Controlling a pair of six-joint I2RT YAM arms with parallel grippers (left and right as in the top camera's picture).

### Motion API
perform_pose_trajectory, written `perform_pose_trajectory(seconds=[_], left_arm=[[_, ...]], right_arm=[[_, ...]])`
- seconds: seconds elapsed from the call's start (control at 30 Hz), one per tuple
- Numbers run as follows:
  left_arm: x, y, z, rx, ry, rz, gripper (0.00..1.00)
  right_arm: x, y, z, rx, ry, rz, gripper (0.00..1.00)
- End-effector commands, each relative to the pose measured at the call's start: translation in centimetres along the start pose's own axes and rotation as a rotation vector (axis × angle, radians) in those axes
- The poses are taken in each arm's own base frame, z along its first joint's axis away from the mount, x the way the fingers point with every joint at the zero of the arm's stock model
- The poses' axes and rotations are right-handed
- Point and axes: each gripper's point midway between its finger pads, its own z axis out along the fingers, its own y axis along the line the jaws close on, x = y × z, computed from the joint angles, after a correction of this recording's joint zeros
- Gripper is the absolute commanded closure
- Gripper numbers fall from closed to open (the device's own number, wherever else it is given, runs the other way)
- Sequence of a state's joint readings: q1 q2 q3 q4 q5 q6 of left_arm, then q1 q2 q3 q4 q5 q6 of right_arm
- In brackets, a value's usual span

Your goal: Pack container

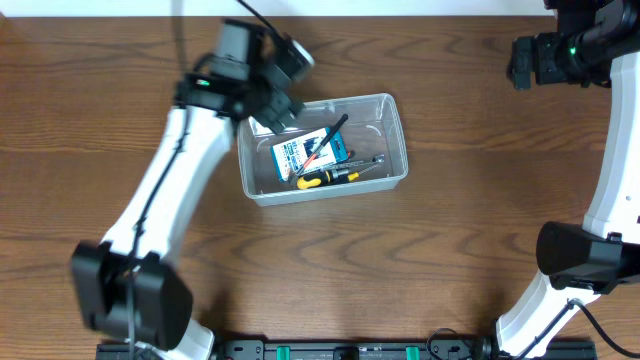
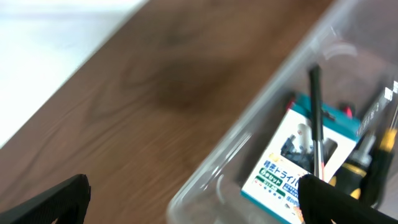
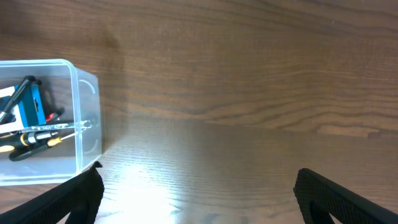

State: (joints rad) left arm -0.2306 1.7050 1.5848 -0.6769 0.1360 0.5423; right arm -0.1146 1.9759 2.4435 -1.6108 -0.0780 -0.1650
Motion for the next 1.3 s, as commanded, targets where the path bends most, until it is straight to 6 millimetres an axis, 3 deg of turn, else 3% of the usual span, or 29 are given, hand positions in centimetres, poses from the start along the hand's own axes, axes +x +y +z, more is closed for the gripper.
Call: perform_pose_trajectory(seconds=[0.0, 0.23, 0.37, 0.5, 0.67, 0.77, 0.93, 1.1, 1.27], left_arm=[[-0.9, 3.9, -5.3, -0.101, -0.072, -0.260, 0.02], [2.4, 7.2, -14.4, -0.204, -0.119, -0.629, 0.02], [4.8, 9.2, -18.0, -0.287, -0.145, -0.746, 0.02], [7.3, 11.8, -18.8, -0.358, -0.127, -0.816, 0.02], [10.0, 13.4, -17.9, -0.394, -0.069, -0.875, 0.02], [10.3, 12.6, -17.2, -0.377, -0.050, -0.866, 0.02], [10.3, 10.3, -16.4, -0.351, -0.053, -0.784, 0.03], [10.4, 5.8, -15.2, -0.314, -0.122, -0.618, 0.02], [10.9, 1.7, -15.5, -0.315, -0.256, -0.448, 0.02]], right_arm=[[0.0, 0.0, 0.4, -0.009, 0.006, -0.001, 0.01], [-0.5, 0.0, 0.4, -0.006, -0.014, -0.003, 0.01], [-3.7, -0.3, 0.1, 0.014, -0.144, -0.019, 0.01], [-7.0, 0.5, -0.4, 0.025, -0.272, -0.077, 0.01], [-6.0, 1.8, -0.4, 0.007, -0.232, -0.066, 0.01], [-5.4, 2.0, -1.8, 0.005, -0.239, -0.030, 0.01], [-3.6, 2.1, -5.8, 0.019, -0.269, -0.023, 0.01], [-1.6, 2.5, -9.3, 0.055, -0.310, -0.035, 0.01], [1.3, 3.2, -9.1, 0.082, -0.278, -0.054, 0.01]])
